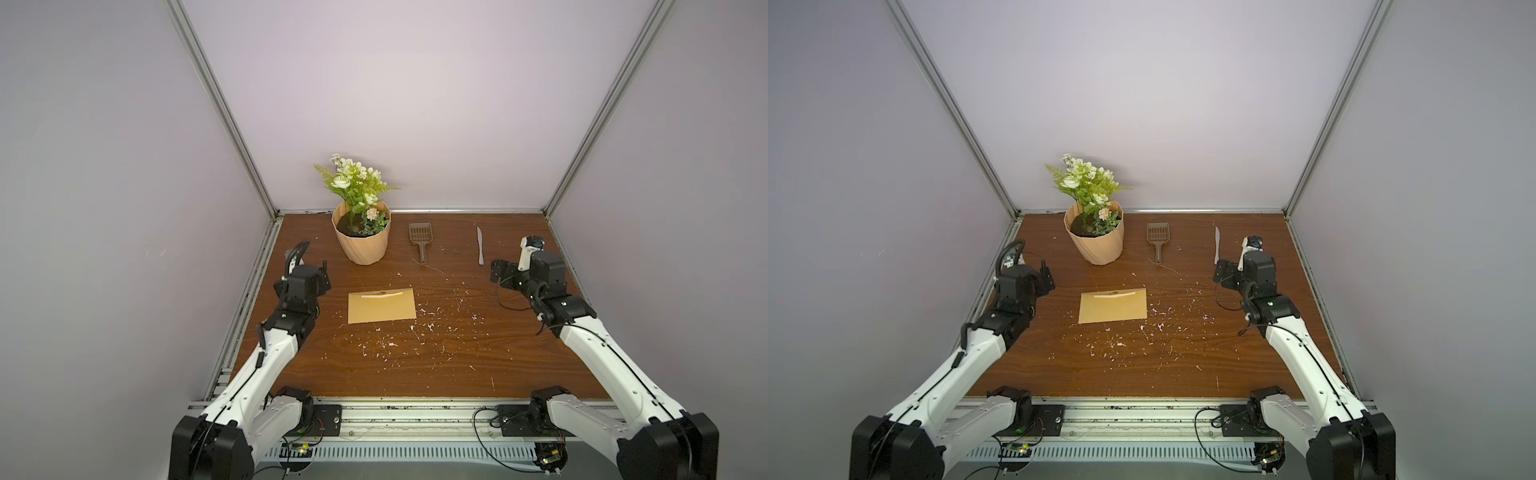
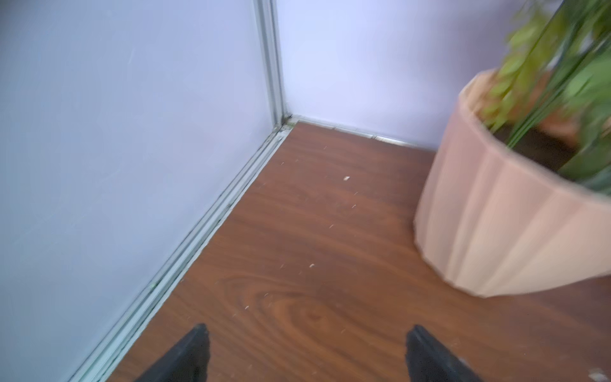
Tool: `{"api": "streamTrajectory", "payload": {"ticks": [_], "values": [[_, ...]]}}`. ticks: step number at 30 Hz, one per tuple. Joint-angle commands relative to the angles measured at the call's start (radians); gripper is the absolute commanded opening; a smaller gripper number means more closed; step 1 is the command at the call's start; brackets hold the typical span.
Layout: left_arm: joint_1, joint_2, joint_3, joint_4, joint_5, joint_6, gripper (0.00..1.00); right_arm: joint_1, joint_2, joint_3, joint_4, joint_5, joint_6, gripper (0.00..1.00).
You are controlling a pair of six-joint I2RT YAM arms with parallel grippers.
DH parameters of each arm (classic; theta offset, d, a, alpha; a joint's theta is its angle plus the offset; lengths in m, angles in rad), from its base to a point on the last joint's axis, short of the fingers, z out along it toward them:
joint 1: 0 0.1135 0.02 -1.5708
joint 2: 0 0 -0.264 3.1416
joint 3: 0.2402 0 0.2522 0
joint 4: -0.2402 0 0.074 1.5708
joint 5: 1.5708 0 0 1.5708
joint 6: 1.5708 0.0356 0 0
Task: Fold the letter paper in half and place it into the envelope
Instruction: Reset both arms
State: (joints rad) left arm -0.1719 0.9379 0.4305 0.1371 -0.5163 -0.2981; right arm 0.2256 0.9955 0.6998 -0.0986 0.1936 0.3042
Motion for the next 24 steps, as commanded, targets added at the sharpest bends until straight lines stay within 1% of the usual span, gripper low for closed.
{"api": "streamTrajectory", "payload": {"ticks": [1, 3, 6, 9, 10, 12, 14, 15, 16, 18, 19, 22, 23, 24], "values": [[0.003, -0.018, -0.214, 0.524, -0.114, 0.096, 1.00, 0.000, -0.090, -0.183, 0.184, 0.015, -0.004, 1.00], [0.015, 0.064, -0.250, 0.609, -0.109, 0.082, 1.00, 0.002, -0.167, -0.304, 0.301, -0.039, -0.075, 1.00], [0.018, 0.215, -0.250, 0.734, -0.076, 0.134, 1.00, 0.002, -0.270, -0.409, 0.348, 0.052, -0.105, 1.00], [0.036, 0.355, -0.221, 0.836, -0.037, 0.156, 1.00, 0.002, -0.339, -0.474, 0.366, 0.052, -0.203, 1.00], [0.040, 0.398, -0.197, 0.853, -0.034, 0.172, 1.00, 0.003, -0.348, -0.489, 0.366, 0.063, -0.217, 1.00], [0.043, 0.466, -0.155, 0.888, 0.010, 0.224, 1.00, 0.003, -0.347, -0.507, 0.369, 0.088, -0.219, 1.00], [0.044, 0.526, -0.116, 0.916, 0.044, 0.267, 1.00, 0.002, -0.337, -0.532, 0.410, 0.099, -0.221, 1.00], [0.053, 0.567, -0.097, 0.917, 0.066, 0.266, 1.00, 0.002, -0.328, -0.554, 0.454, 0.101, -0.220, 0.99], [0.055, 0.605, -0.094, 0.961, 0.056, 0.264, 1.00, 0.002, -0.314, -0.577, 0.516, 0.112, -0.212, 1.00], [0.060, 0.587, -0.114, 0.979, 0.068, 0.261, 1.00, 0.003, -0.263, -0.622, 0.644, 0.148, -0.203, 1.00], [0.061, 0.575, -0.159, 1.052, 0.061, 0.254, 1.00, 0.002, -0.223, -0.642, 0.710, 0.171, -0.204, 1.00], [0.063, 0.520, -0.248, 1.136, 0.087, 0.261, 1.00, 0.000, -0.084, -0.596, 0.770, 0.226, -0.217, 1.00], [0.063, 0.518, -0.278, 1.188, 0.093, 0.264, 1.00, -0.001, -0.043, -0.590, 0.819, 0.220, -0.237, 1.00], [0.063, 0.514, -0.307, 1.242, 0.109, 0.276, 1.00, -0.012, 0.004, -0.584, 0.879, 0.188, -0.262, 1.00]]}}
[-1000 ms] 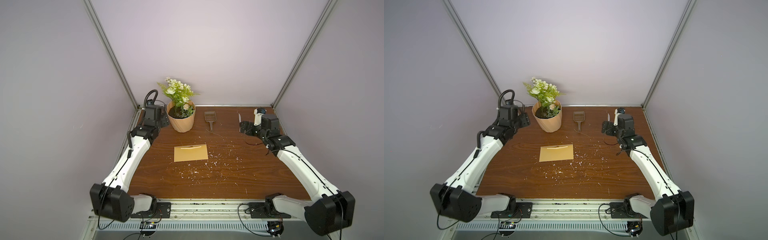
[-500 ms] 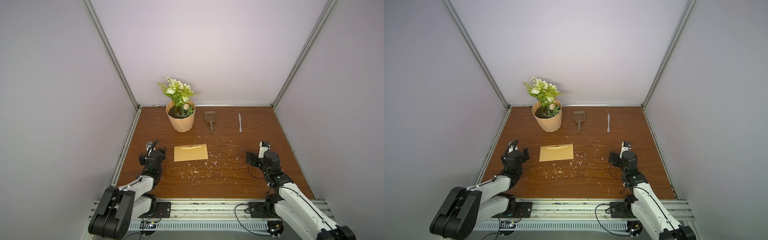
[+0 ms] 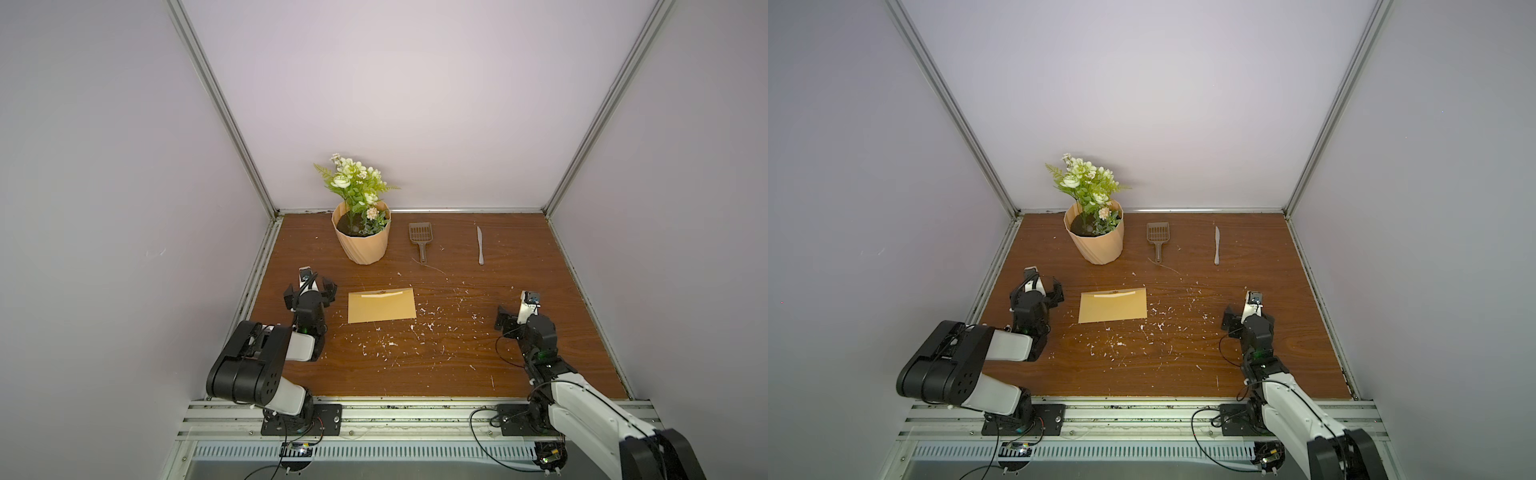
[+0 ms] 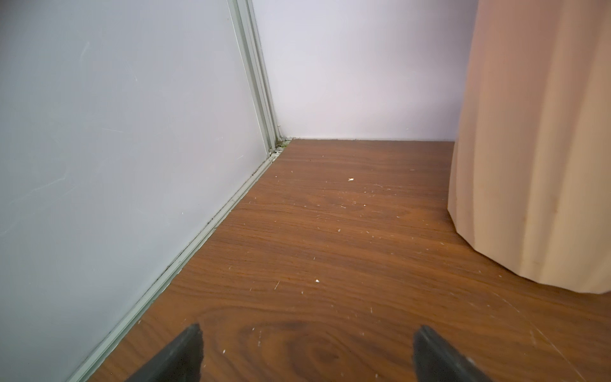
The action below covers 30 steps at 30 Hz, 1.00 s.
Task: Fold the letter paper in half and place it into the envelope
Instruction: Reset both arms
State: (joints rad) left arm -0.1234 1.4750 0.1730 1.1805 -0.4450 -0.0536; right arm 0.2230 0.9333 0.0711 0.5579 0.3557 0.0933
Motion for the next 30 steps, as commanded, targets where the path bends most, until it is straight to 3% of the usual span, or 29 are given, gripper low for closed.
{"api": "streamTrajectory", "payload": {"ticks": [1, 6, 10, 12, 15, 17, 19, 22, 23, 30], "values": [[0.013, -0.023, -0.083, 0.256, 0.068, 0.048, 1.00, -0.026, 0.116, 0.054, 0.273, -0.007, -0.066, 1.00], [0.040, 0.107, -0.150, 0.518, 0.148, 0.041, 1.00, -0.072, 0.341, 0.121, 0.481, -0.040, -0.058, 1.00], [0.044, 0.072, -0.050, 0.287, 0.115, 0.024, 1.00, -0.088, 0.484, 0.169, 0.618, -0.098, -0.142, 0.99], [0.044, 0.076, -0.045, 0.287, 0.113, 0.022, 1.00, -0.101, 0.532, 0.142, 0.713, -0.114, -0.141, 1.00], [0.045, 0.098, -0.043, 0.324, 0.113, 0.032, 1.00, -0.099, 0.579, -0.036, 1.058, -0.152, -0.164, 1.00], [0.045, 0.090, -0.014, 0.255, 0.115, 0.027, 1.00, -0.100, 0.653, -0.114, 1.288, -0.136, -0.155, 1.00], [0.044, 0.094, -0.001, 0.230, 0.102, 0.020, 1.00, -0.099, 0.624, -0.060, 1.162, -0.153, -0.165, 1.00], [0.045, 0.096, -0.001, 0.235, 0.101, 0.023, 1.00, -0.103, 0.612, 0.133, 0.792, -0.096, -0.126, 0.99], [0.045, 0.091, -0.002, 0.231, 0.103, 0.020, 1.00, -0.131, 0.594, 0.149, 0.733, -0.150, -0.109, 1.00], [0.045, 0.096, 0.000, 0.231, 0.103, 0.023, 1.00, -0.140, 0.608, 0.136, 0.778, -0.131, -0.091, 1.00]]}}
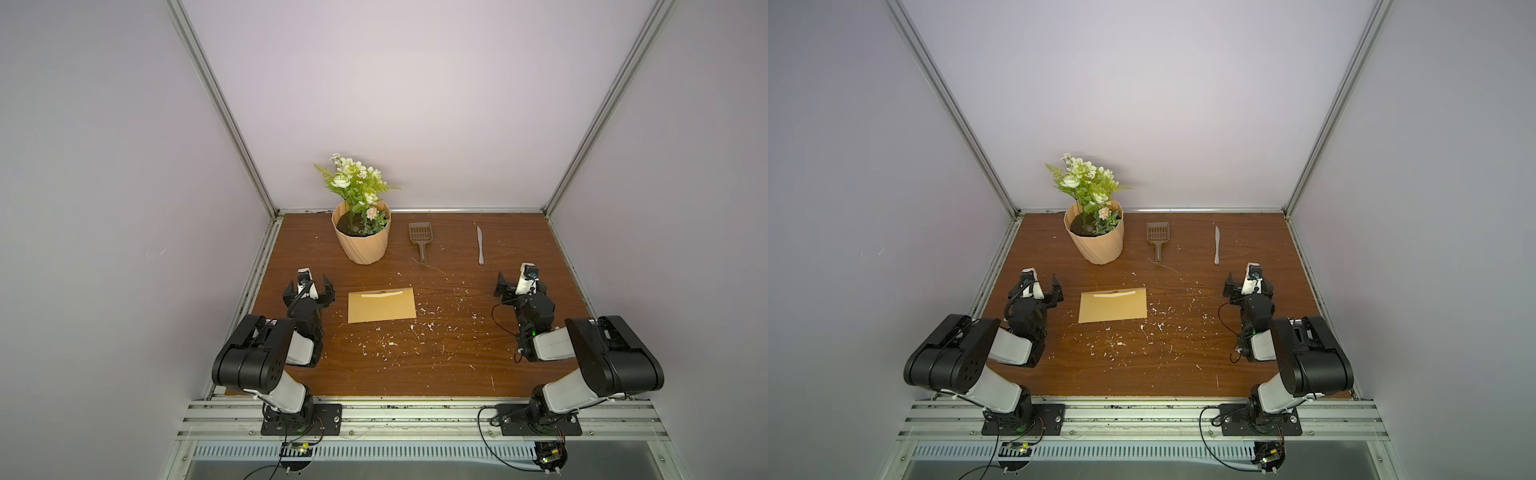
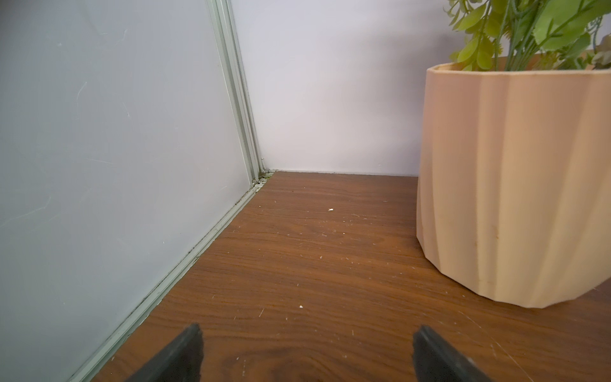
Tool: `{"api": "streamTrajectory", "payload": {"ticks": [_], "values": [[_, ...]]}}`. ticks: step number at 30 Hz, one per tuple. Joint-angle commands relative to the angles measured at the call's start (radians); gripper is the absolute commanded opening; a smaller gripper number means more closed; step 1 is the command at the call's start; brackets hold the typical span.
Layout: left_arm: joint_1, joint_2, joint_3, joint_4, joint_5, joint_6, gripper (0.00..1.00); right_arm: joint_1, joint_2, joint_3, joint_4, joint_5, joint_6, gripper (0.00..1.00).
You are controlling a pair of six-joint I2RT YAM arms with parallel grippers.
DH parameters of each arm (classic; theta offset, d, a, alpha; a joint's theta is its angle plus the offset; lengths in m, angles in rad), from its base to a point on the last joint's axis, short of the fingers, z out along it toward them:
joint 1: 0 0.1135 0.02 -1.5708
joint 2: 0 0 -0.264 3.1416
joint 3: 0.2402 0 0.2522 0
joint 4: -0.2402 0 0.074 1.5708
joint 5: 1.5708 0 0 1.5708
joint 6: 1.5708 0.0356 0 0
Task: Fold the letter paper in half and place it into the envelope
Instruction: Reset both arms
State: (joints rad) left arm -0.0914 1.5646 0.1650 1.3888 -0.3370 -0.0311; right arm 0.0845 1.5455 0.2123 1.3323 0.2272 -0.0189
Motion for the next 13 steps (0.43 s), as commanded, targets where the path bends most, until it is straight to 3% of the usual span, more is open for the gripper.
{"api": "streamTrajectory", "payload": {"ticks": [1, 9, 13], "values": [[0.013, 0.006, 0.008, 0.023, -0.004, -0.001, 1.00, -0.002, -0.003, -0.005, 0.009, -0.001, 0.019, 1.00], [0.013, 0.008, 0.014, 0.014, -0.003, -0.002, 1.00, -0.002, -0.002, -0.005, 0.008, -0.002, 0.019, 0.99], [0.047, -0.003, 0.009, 0.007, 0.064, -0.021, 1.00, -0.001, -0.002, -0.006, 0.008, 0.000, 0.019, 1.00]]}}
